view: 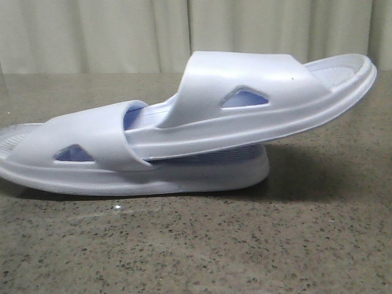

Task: Insert blue slippers together front up
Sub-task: 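Open both grippers and withdraw them from the stacked slippers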

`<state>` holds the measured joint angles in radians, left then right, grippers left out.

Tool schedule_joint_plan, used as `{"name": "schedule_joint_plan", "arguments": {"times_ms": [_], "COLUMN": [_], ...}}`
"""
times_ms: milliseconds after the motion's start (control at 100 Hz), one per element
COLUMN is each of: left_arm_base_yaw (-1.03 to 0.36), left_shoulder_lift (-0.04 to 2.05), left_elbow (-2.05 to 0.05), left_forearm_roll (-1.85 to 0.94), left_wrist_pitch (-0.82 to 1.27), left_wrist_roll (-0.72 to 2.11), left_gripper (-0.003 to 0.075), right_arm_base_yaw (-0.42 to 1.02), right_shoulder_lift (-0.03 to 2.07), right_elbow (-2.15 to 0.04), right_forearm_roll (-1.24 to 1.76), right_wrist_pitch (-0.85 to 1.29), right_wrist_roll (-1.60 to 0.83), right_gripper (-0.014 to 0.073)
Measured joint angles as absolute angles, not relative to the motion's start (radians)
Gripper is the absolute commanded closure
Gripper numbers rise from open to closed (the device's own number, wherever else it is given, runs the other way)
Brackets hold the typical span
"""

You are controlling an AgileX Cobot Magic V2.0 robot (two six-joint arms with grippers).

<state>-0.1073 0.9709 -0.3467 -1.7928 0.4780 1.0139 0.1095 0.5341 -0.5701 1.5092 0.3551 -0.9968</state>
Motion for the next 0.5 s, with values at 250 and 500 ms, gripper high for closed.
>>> {"name": "schedule_joint_plan", "arguments": {"times_ms": [250, 500], "left_arm_base_yaw": [-0.107, -0.107], "left_shoulder_lift": [0.854, 0.603], "left_elbow": [-0.414, -0.416], "left_forearm_roll": [-1.795, -1.641], "left_wrist_pitch": [0.43, 0.326], "left_wrist_roll": [1.211, 1.259], "left_gripper": [0.0296, 0.0296], "right_arm_base_yaw": [0.109, 0.109], "right_shoulder_lift": [0.534, 0.503], "right_elbow": [-0.57, -0.57], "right_forearm_roll": [1.292, 1.087], "right_wrist_pitch": [0.306, 0.292], "right_wrist_roll": [-0.997, -0.997], "right_gripper": [0.0153, 0.0153]}}
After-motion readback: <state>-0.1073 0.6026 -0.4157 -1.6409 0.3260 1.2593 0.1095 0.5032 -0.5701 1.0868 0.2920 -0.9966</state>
